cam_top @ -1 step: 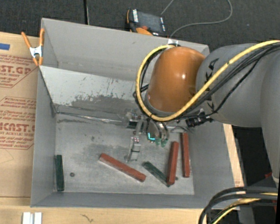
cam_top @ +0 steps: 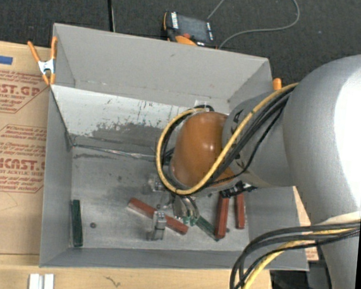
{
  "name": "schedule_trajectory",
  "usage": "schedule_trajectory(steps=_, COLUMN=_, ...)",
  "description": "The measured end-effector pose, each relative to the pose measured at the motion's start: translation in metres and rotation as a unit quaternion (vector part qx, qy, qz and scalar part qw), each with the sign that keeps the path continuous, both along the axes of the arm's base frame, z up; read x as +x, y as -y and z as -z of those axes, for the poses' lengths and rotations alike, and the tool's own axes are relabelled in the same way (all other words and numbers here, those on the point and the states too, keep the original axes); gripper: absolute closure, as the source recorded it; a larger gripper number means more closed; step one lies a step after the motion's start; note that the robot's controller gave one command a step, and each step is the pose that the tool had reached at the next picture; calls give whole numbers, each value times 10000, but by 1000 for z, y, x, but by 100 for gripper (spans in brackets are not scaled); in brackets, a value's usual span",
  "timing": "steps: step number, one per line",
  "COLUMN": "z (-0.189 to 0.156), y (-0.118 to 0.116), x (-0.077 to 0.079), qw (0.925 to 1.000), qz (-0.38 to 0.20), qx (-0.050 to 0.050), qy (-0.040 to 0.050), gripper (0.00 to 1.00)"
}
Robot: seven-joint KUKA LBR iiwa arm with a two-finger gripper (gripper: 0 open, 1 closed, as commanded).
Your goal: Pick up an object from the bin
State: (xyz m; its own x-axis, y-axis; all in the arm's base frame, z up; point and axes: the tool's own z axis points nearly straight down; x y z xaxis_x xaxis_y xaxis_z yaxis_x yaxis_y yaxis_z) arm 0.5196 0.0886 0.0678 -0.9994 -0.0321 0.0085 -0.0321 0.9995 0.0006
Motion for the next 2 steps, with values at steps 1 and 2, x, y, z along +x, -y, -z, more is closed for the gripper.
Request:
schedule_trajectory(steps=1, z=-4, y=0, x=3, qw=10000, qz=5, qx=7, qy=42, gripper=100)
schedule_trajectory(steps=2, z=-205, y=13, x=40, qw=9998, qz=194, qx=10, qy=99, gripper=100)
